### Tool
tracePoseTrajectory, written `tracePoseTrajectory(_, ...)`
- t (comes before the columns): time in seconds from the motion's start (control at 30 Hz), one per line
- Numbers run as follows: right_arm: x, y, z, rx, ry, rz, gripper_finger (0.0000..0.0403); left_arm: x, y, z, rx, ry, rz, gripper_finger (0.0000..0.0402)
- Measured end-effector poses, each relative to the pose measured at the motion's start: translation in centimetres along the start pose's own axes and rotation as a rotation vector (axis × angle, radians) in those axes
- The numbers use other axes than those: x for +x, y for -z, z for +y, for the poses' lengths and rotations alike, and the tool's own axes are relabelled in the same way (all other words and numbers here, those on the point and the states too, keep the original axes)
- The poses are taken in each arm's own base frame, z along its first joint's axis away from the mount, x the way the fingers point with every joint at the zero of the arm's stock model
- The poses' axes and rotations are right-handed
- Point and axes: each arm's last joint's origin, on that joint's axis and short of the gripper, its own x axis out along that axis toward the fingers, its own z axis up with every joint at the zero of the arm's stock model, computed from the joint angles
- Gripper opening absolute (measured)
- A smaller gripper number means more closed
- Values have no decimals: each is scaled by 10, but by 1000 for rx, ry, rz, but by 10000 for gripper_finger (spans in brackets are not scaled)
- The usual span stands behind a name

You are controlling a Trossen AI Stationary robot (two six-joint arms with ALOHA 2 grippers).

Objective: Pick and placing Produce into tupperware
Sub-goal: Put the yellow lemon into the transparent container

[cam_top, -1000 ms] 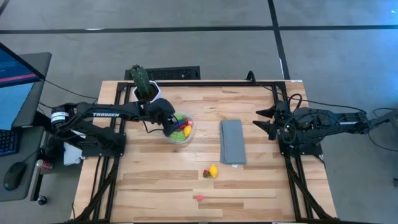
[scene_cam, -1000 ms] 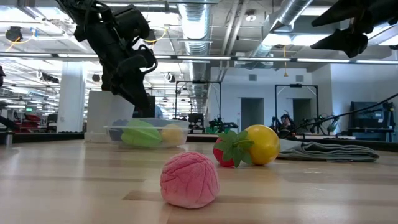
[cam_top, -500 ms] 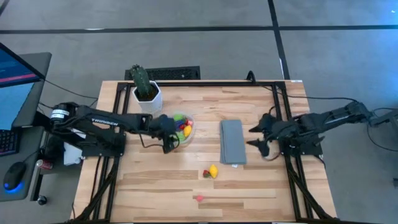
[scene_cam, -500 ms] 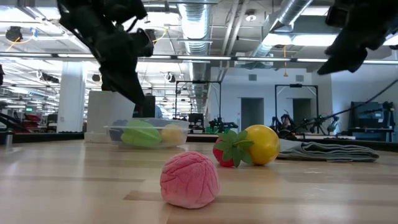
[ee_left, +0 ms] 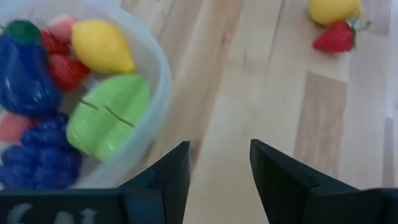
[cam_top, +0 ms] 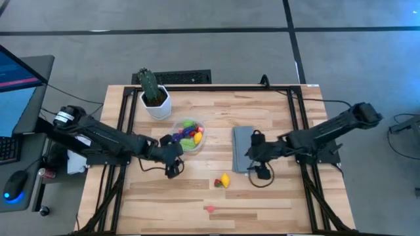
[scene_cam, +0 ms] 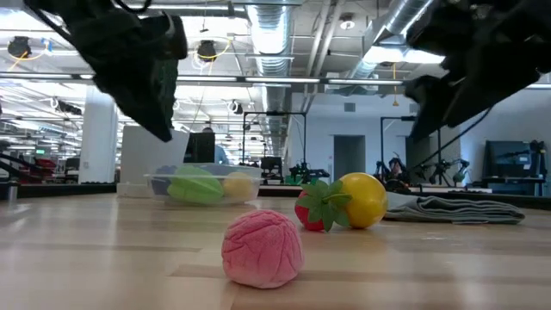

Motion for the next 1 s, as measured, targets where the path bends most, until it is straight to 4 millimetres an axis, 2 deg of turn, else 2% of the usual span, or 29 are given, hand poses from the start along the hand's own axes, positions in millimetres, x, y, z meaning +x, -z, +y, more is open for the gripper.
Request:
tracePoseTrajectory(0.23, 27, -23, -1, -203, -111, 86, 311, -10, 22, -22, -23, -56, 8, 155)
tracePoseTrajectory(0.43, 49, -40, -8, -296, -153, 130, 311, -18, 38, -36, -89, -84, -6, 155)
tracePoseTrajectory(0.7, 66, -59, -10, -474, -215, 212, 311, -30, 57, -51, -203, -108, -76, 155)
tracePoseTrajectory(1.0, 79, -71, -2, -545, -256, 245, 311, -44, 76, -63, -315, -116, -189, 155)
